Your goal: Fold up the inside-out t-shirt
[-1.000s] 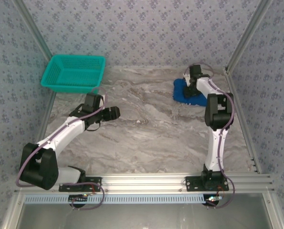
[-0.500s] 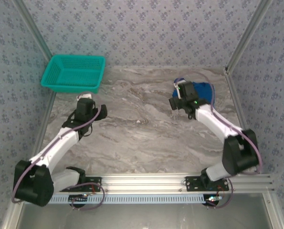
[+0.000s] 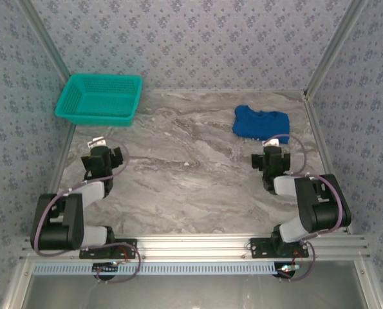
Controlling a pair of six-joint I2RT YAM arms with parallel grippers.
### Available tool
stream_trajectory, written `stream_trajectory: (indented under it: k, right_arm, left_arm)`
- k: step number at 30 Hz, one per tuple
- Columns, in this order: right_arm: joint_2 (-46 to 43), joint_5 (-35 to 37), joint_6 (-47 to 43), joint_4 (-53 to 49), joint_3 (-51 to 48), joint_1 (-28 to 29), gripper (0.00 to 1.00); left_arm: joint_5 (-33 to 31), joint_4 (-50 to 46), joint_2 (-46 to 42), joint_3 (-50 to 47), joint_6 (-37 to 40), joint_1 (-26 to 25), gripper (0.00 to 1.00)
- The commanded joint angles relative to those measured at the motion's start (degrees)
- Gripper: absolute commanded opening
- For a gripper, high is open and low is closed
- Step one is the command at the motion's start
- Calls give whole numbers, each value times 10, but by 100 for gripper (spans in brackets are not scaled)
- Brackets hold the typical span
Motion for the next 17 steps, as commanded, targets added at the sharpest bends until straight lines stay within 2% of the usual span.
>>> stream_trajectory:
  k: [1,2,3,4,5,17]
  right_arm:
    - [6,-96,38,183,-46,-62,100]
    - [21,-103,34,224,-58,-62,100]
    - [19,-100,29,198,-49,-57,100]
    - [13,-97,27,137,-22,-55,100]
    - [22,-99,25,136,-10,-54,100]
    - [18,-122,26,123,-7,-61,100]
  left_arm:
    - [58,121,61,11,23,9,98]
    - [82,159,91,3,31,11,98]
    - [107,191,108,-3,46,10,98]
    - [122,174,104,0,50,9,98]
    - [129,157,100,7,48,12,98]
    - [130,165,102,4,48,12,98]
